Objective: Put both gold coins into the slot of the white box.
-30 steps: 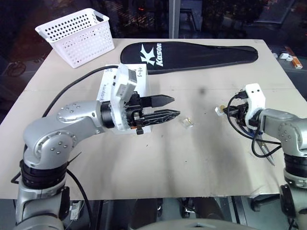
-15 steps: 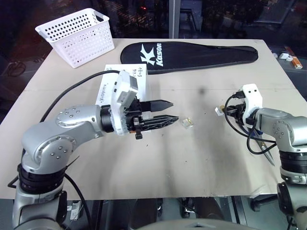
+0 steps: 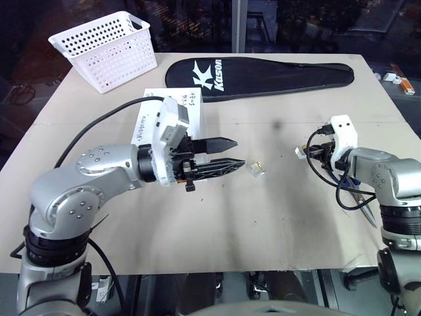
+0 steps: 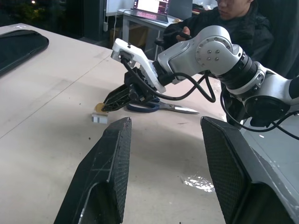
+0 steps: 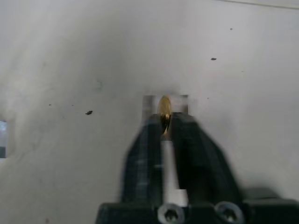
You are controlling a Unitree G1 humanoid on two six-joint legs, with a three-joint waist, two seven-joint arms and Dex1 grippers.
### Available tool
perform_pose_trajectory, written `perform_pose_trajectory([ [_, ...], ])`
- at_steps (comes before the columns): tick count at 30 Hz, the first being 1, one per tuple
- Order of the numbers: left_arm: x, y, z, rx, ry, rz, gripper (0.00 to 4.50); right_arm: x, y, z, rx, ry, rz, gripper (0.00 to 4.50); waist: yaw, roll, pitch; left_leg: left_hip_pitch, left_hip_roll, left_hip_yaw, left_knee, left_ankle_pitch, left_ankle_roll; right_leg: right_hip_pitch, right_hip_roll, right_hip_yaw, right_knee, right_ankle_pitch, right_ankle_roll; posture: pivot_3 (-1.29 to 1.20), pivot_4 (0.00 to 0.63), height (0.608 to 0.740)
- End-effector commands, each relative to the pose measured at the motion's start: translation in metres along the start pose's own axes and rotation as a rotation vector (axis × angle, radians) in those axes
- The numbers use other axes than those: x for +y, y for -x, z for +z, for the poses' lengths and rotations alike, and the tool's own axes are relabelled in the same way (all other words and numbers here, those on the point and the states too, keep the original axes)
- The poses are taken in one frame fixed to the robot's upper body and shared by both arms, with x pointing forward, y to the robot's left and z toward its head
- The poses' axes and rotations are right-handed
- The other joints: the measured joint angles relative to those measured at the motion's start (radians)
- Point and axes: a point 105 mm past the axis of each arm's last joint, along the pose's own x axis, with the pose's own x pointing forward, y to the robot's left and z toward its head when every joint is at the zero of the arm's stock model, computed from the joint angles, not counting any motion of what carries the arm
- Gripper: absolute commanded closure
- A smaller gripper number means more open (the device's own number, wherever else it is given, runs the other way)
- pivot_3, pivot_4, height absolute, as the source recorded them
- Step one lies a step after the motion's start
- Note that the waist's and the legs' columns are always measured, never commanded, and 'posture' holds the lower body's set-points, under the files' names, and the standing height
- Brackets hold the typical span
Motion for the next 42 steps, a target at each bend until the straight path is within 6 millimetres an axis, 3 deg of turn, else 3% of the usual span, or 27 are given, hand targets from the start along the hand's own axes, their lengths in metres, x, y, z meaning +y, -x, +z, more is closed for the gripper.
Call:
perform_pose_trajectory([
  [1,-0.003,0.004,0.009,-0.026,-0.054,0.011,2.11,-0.002,0.003,0.011,-0.039,0.013,-0.004,4.45,0.000,0.000,0.000,0.000,0.000,0.000,0.000,0.000,0.000,0.000,0.000,0.000,0.000,0.000,0.000,0.00,0.150,0.738],
  [10,-0.001,0.006,0.007,-0.039,-0.036,0.019,2.11,0.001,0.019,0.025,-0.099,0.033,0.039,4.45,0.000,0.000,0.000,0.000,0.000,0.000,0.000,0.000,0.000,0.000,0.000,0.000,0.000,0.000,0.000,0.00,0.150,0.738],
  [15,0.006,0.007,0.009,-0.078,0.029,0.022,2.11,0.040,0.053,0.052,-0.252,0.079,0.304,4.45,0.000,0.000,0.000,0.000,0.000,0.000,0.000,0.000,0.000,0.000,0.000,0.000,0.000,0.000,0.000,0.00,0.150,0.738],
  [18,0.009,0.006,0.015,-0.114,0.073,-0.002,2.11,0.077,0.080,0.068,-0.337,0.133,0.514,4.45,0.000,0.000,0.000,0.000,0.000,0.000,0.000,0.000,0.000,0.000,0.000,0.000,0.000,0.000,0.000,0.00,0.150,0.738],
  [21,0.012,0.005,0.022,-0.144,0.107,-0.016,3.01,0.108,0.104,0.079,-0.396,0.198,0.685,4.50,-0.002,0.000,0.000,0.000,0.000,0.000,0.000,0.000,0.001,0.000,0.000,0.000,0.000,0.000,0.000,0.00,0.150,0.738],
  [24,0.012,0.003,0.023,-0.132,0.103,-0.030,4.28,0.126,0.115,0.083,-0.411,0.246,0.769,4.50,-0.001,0.000,0.000,0.000,0.000,-0.001,0.000,0.000,0.000,0.000,0.000,0.000,0.000,0.000,0.000,0.00,0.150,0.738],
  [27,0.010,-0.001,0.024,-0.121,0.094,-0.059,4.28,0.149,0.129,0.088,-0.440,0.301,0.895,4.50,0.000,0.000,0.000,0.000,0.000,0.000,0.000,0.000,0.000,0.000,0.000,0.000,0.000,0.000,0.000,0.00,0.150,0.738],
  [34,0.013,-0.003,0.031,-0.130,0.082,-0.057,4.28,0.157,0.134,0.089,-0.432,0.316,0.942,4.50,0.000,0.000,0.000,0.000,0.000,0.000,0.000,0.000,0.000,0.000,-0.001,0.000,0.000,0.000,0.000,0.00,0.150,0.738],
  [42,0.002,-0.004,0.038,-0.146,0.123,-0.122,4.28,0.160,0.129,0.089,-0.426,0.315,0.947,4.50,-0.001,0.000,0.000,0.000,0.000,0.000,0.000,0.000,0.000,0.000,-0.001,0.000,0.000,0.000,0.000,0.00,0.150,0.738],
])
